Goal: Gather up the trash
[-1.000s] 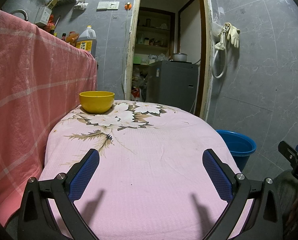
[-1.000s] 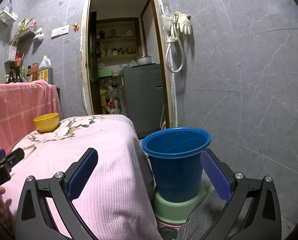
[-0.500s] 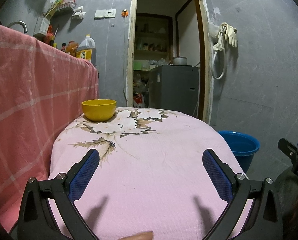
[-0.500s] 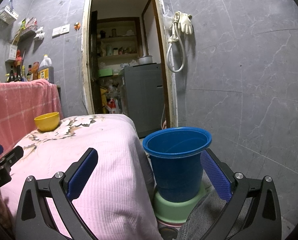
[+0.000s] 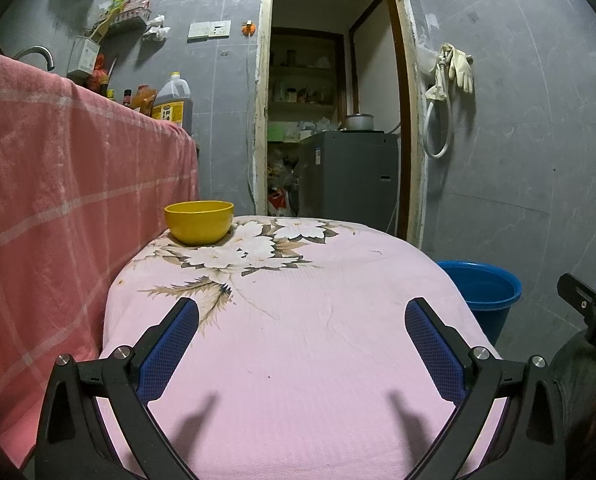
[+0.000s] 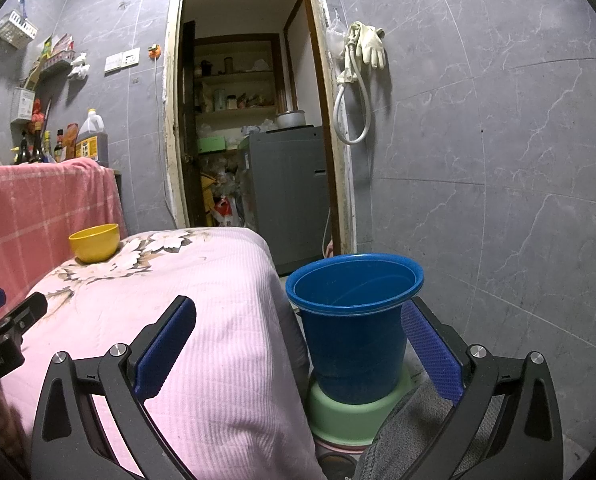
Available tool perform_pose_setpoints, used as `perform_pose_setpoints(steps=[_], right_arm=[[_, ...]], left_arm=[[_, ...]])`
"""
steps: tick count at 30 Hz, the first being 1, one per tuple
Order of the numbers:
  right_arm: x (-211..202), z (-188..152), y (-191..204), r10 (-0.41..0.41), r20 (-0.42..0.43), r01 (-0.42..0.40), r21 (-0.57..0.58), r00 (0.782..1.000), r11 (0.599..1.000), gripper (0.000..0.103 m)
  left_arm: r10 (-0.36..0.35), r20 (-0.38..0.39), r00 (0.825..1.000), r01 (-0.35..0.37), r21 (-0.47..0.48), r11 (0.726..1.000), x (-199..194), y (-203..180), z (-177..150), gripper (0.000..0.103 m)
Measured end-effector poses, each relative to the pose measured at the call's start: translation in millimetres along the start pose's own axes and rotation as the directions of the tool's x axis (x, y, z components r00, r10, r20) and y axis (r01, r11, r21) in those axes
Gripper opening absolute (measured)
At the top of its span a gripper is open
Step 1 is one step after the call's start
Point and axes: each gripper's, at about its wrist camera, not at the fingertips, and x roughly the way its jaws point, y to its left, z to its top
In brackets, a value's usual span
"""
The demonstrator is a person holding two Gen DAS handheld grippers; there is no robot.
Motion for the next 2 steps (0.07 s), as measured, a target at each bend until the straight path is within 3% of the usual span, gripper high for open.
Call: perform_pose_setpoints(steps=[2], right_arm=[[0.3,0.1,-0.2,0.0,-0.001,0.0,-0.001,1.0,1.0,0.103]], left_arm=[[-0.001,-0.002,1.0,0.001,-0.002,1.0,0.3,0.9,-0.4,0.101]])
